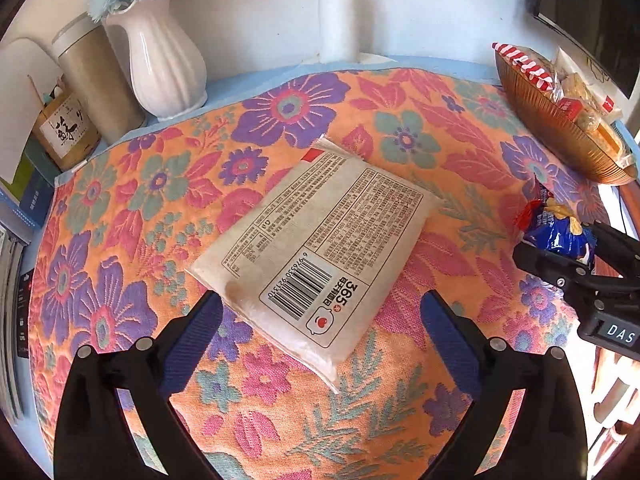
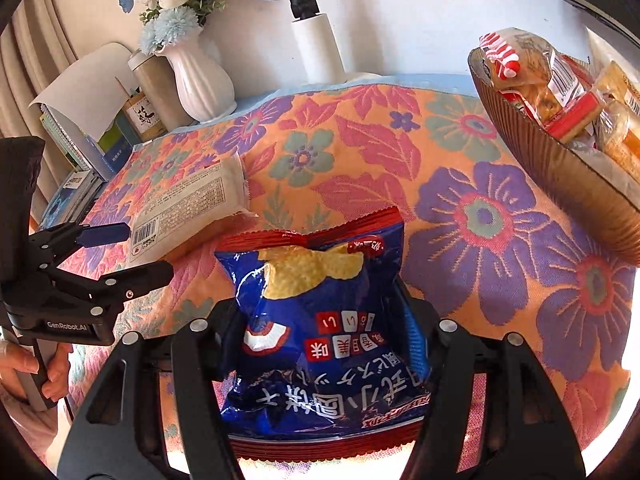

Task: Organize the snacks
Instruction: 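Grasp the white bread pack with the left tool while the right tool grasps the blue chip bag, then carry both packs over the glass bowl and open both tools to drop them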

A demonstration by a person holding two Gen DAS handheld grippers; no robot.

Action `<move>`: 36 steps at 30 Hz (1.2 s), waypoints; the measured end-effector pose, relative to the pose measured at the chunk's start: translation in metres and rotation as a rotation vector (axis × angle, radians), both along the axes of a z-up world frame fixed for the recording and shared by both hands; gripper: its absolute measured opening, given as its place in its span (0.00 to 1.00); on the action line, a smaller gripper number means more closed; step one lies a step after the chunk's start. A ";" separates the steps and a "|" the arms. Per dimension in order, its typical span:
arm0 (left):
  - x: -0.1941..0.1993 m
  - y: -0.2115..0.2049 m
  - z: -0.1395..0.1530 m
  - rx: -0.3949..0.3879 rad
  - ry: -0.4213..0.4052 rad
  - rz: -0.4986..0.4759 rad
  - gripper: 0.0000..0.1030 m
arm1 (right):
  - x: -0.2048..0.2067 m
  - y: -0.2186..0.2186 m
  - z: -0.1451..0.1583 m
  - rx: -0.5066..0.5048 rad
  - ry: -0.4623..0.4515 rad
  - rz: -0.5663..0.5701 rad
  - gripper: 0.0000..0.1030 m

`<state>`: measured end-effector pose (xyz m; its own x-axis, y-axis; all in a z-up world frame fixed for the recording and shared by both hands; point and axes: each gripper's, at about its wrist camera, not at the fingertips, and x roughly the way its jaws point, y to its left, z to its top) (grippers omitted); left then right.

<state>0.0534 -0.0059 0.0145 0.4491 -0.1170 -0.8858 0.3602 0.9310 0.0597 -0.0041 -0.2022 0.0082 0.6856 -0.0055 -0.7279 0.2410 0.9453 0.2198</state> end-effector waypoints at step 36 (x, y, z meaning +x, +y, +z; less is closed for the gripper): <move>0.023 0.034 -0.002 -0.192 -0.050 0.003 0.80 | -0.019 0.001 0.017 -0.020 -0.165 0.004 0.64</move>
